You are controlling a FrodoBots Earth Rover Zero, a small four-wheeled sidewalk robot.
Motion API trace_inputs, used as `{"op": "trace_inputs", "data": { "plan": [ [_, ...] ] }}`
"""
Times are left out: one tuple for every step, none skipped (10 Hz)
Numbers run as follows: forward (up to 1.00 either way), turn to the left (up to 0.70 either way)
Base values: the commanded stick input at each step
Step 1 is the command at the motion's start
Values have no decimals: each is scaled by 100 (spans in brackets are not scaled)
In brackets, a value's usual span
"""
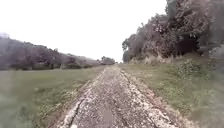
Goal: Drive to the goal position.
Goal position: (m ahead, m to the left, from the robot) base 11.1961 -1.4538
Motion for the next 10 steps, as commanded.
{"op": "trace_inputs", "data": {
  "plan": [
    [56,0],
    [56,0],
    [56,0],
    [56,0],
    [56,0],
    [56,0],
    [56,0],
    [56,0],
    [56,0],
    [56,0]
  ]
}}
